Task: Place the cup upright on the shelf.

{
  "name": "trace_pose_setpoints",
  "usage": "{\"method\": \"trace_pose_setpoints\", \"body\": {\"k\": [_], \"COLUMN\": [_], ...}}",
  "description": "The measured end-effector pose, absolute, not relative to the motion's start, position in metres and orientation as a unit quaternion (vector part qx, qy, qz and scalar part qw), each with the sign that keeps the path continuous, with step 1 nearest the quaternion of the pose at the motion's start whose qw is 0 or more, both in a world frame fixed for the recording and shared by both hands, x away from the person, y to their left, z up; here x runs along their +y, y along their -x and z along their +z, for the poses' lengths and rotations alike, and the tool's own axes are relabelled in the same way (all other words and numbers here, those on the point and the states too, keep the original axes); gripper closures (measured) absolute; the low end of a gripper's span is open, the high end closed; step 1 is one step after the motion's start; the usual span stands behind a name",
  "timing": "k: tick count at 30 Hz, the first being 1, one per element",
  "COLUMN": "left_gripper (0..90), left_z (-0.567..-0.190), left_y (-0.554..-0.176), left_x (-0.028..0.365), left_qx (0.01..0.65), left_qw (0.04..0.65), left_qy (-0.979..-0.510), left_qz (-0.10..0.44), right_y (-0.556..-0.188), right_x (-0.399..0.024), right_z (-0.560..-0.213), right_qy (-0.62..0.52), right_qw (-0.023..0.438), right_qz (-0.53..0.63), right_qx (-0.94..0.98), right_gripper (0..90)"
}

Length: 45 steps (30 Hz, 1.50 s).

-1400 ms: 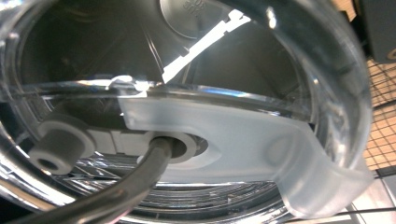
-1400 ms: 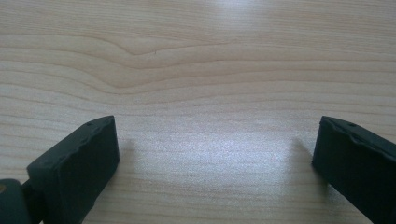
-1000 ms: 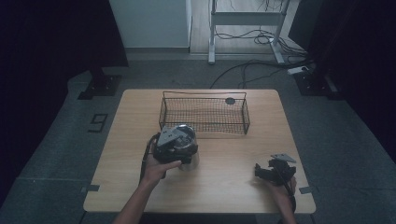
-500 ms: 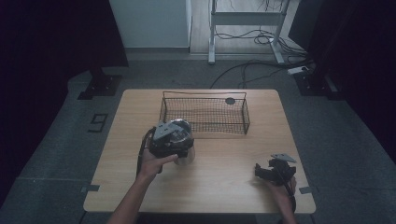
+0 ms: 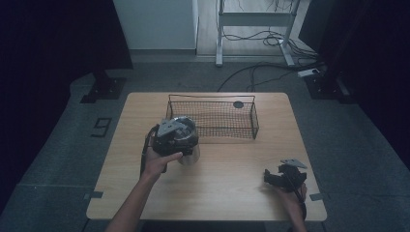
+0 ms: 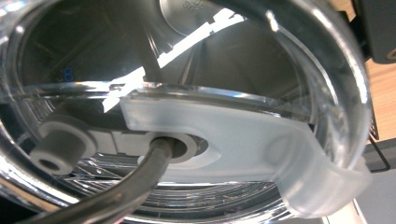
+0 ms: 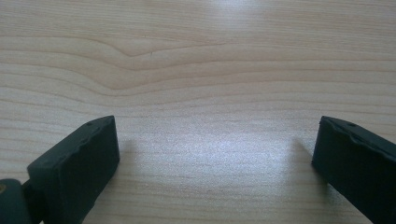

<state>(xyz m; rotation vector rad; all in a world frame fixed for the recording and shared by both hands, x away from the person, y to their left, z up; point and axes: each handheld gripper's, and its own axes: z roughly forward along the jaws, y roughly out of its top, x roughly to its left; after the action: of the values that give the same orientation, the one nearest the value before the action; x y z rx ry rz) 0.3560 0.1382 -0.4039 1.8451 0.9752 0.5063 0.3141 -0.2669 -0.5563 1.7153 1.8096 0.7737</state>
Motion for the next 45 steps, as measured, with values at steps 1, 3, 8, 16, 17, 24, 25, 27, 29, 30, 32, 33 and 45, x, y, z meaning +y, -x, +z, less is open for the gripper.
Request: {"method": "trace_pose_setpoints", "body": {"k": [1,3,8,16,17,24,25,27,29,30,32,33,45], "left_gripper": [4.0,4.0,4.0,4.0,4.0,4.1,4.1,4.1,4.1,4.1,4.1,4.0,4.1], "left_z": [-0.403,-0.402,-0.398,-0.39,-0.389,-0.383,-0.382,-0.381,-0.38,-0.379,-0.378,-0.377,-0.367], "left_y": [-0.357,-0.359,-0.364,-0.37,-0.371,-0.377,-0.378,-0.38,-0.382,-0.383,-0.385,-0.386,-0.399], "left_x": [0.138,0.139,0.14,0.141,0.142,0.142,0.142,0.142,0.142,0.142,0.143,0.143,0.143], "left_qx": [0.402,0.403,0.404,0.408,0.407,0.41,0.41,0.411,0.412,0.413,0.414,0.415,0.424], "left_qw": [0.477,0.478,0.477,0.479,0.478,0.48,0.48,0.48,0.479,0.48,0.48,0.48,0.476], "left_qy": [-0.754,-0.753,-0.751,-0.748,-0.748,-0.744,-0.743,-0.743,-0.743,-0.743,-0.741,-0.741,-0.737], "left_qz": [0.207,0.207,0.21,0.214,0.216,0.22,0.22,0.22,0.22,0.22,0.219,0.219,0.225], "right_y": [-0.314,-0.314,-0.314,-0.314,-0.314,-0.314,-0.314,-0.314,-0.314,-0.314,-0.314,-0.314,-0.314], "right_x": [-0.267,-0.267,-0.267,-0.267,-0.267,-0.268,-0.268,-0.267,-0.267,-0.267,-0.268,-0.268,-0.268], "right_z": [-0.556,-0.556,-0.556,-0.556,-0.556,-0.556,-0.556,-0.556,-0.556,-0.556,-0.556,-0.556,-0.556], "right_qy": [-0.634,-0.634,-0.634,-0.634,-0.634,-0.633,-0.634,-0.634,-0.634,-0.634,-0.634,-0.634,-0.634], "right_qw": [0.262,0.262,0.262,0.261,0.261,0.262,0.262,0.263,0.263,0.263,0.264,0.264,0.264], "right_qz": [0.286,0.286,0.286,0.285,0.285,0.285,0.285,0.286,0.286,0.286,0.286,0.286,0.286], "right_qx": [0.669,0.669,0.669,0.67,0.67,0.67,0.67,0.669,0.668,0.668,0.668,0.668,0.668], "right_gripper": [0.3,0.3,0.3,0.4,0.4,0.3,0.3,0.4,0.4,0.3,0.4,0.3,0.3]}}
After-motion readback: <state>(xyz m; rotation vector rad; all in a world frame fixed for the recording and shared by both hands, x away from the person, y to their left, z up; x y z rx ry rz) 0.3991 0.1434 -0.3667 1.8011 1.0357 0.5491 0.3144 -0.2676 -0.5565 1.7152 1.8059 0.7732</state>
